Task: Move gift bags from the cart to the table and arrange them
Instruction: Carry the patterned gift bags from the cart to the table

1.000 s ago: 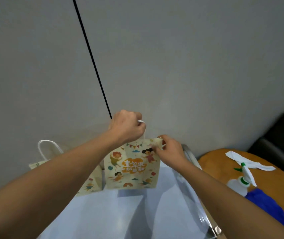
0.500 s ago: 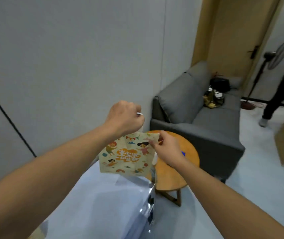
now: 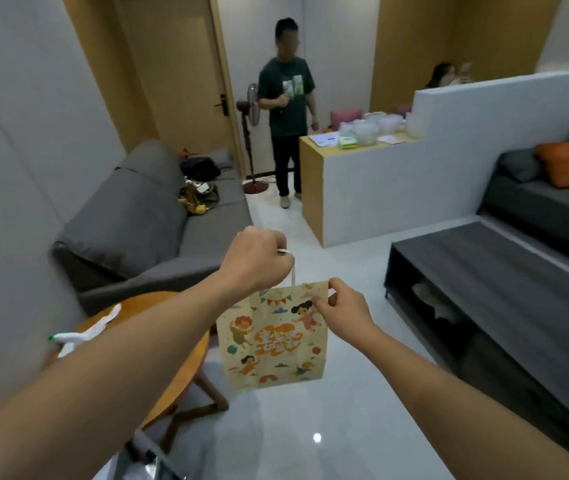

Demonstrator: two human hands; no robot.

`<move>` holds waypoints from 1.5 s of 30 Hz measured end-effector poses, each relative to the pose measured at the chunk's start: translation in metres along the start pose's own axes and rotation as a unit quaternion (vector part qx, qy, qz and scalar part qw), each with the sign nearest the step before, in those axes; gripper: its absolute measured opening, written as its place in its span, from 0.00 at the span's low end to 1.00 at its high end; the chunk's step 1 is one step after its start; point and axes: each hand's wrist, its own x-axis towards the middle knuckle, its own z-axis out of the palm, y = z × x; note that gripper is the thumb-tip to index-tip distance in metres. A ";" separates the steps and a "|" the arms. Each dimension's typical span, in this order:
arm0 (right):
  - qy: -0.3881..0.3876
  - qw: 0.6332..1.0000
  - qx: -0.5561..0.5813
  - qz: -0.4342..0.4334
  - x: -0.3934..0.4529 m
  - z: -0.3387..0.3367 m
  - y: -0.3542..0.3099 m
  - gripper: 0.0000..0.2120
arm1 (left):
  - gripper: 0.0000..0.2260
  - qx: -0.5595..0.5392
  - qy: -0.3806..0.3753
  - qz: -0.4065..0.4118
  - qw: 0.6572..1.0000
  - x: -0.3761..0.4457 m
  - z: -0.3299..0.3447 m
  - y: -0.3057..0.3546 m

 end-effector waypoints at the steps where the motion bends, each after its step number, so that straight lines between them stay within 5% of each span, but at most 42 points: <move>1: 0.016 1.000 0.000 0.020 -0.002 -0.024 0.022 0.06 | 0.15 -0.018 -0.017 0.019 1.000 0.012 0.017 0.027; 10: 0.133 0.978 0.031 0.159 -0.013 -0.227 0.211 0.06 | 0.11 -0.084 -0.113 0.139 0.980 0.106 0.165 0.261; 19: 0.239 0.933 0.016 0.270 -0.019 -0.367 0.319 0.07 | 0.12 -0.134 -0.179 0.239 0.945 0.183 0.264 0.438; 33: 0.326 0.852 0.023 0.409 0.089 -0.451 0.427 0.14 | 0.13 -0.147 -0.255 0.435 0.851 0.342 0.406 0.558; 45: 0.361 0.806 0.020 0.468 0.158 -0.519 0.524 0.08 | 0.14 -0.119 -0.318 0.490 0.803 0.417 0.520 0.646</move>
